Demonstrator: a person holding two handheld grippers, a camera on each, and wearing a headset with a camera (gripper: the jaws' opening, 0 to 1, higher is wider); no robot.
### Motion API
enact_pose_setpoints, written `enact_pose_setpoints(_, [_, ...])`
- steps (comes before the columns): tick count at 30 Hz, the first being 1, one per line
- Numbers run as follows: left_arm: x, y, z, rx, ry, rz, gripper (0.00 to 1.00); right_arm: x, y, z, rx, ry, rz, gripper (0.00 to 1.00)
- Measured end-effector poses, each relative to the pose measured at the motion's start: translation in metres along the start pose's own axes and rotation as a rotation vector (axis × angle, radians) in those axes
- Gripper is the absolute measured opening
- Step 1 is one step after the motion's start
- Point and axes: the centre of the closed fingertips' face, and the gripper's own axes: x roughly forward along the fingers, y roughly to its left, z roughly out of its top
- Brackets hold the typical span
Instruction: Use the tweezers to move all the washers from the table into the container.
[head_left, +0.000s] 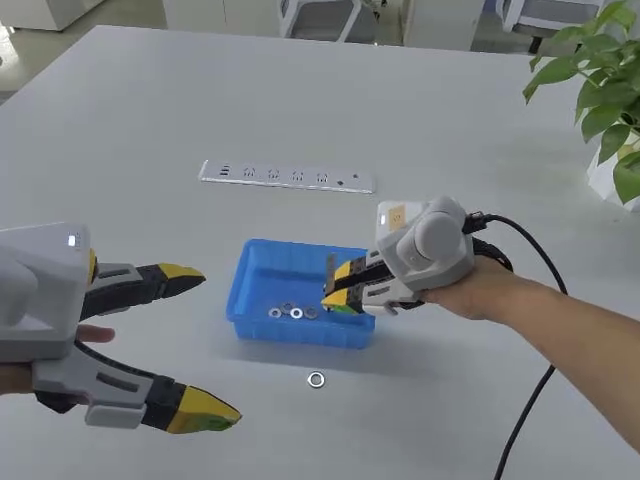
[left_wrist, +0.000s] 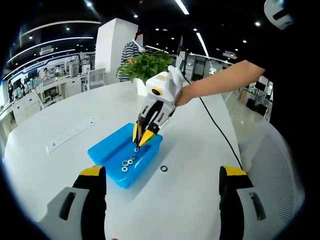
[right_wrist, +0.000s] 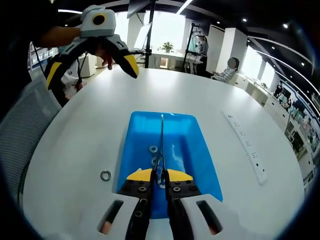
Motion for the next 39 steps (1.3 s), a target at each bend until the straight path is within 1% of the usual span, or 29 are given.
enact_pose_setpoints(3, [0.000,0.000,0.000,0.002,0.000,0.001,0.99,0.000,0.001,-0.002,-0.002,0.004,0.006,0.10])
enact_pose_setpoints(8, [0.000,0.003,0.004,0.009,-0.006,0.009,0.99,0.001,0.003,-0.004,-0.005,0.009,0.011,0.10])
enact_pose_setpoints(13, [0.002,0.007,0.010,0.012,-0.010,0.010,0.99,0.001,0.002,-0.004,0.005,0.003,0.010,0.10])
enact_pose_setpoints(16, [0.005,0.008,0.013,0.011,-0.013,0.004,0.97,0.001,0.002,-0.004,0.004,0.004,0.009,0.10])
enact_pose_setpoints(18, [0.008,0.010,0.015,0.016,-0.014,0.000,0.96,0.000,0.002,-0.005,0.004,0.004,0.009,0.10])
enact_pose_setpoints(20, [0.011,0.011,0.017,0.037,-0.010,-0.011,0.94,0.000,0.003,-0.005,0.005,0.004,0.008,0.10])
enact_pose_setpoints(25, [0.021,0.014,0.022,0.054,0.000,-0.038,0.92,0.000,0.003,-0.006,0.001,0.007,0.008,0.10])
enact_pose_setpoints(27, [0.026,0.016,0.026,0.058,-0.007,-0.046,0.91,-0.001,0.002,-0.006,0.001,0.006,0.008,0.10])
enact_pose_setpoints(31, [0.035,0.022,0.032,0.070,-0.013,-0.067,0.84,0.000,0.002,-0.006,-0.001,0.006,0.008,0.10])
enact_pose_setpoints(35, [0.045,0.027,0.037,0.080,-0.013,-0.085,0.82,0.000,0.003,-0.005,-0.015,0.013,0.009,0.10])
enact_pose_setpoints(38, [0.051,0.030,0.040,0.090,-0.011,-0.098,0.77,0.000,0.004,-0.005,-0.017,0.015,0.009,0.10])
enact_pose_setpoints(39, [0.054,0.030,0.041,0.101,-0.012,-0.107,0.74,0.000,0.004,-0.005,-0.017,0.015,0.010,0.10])
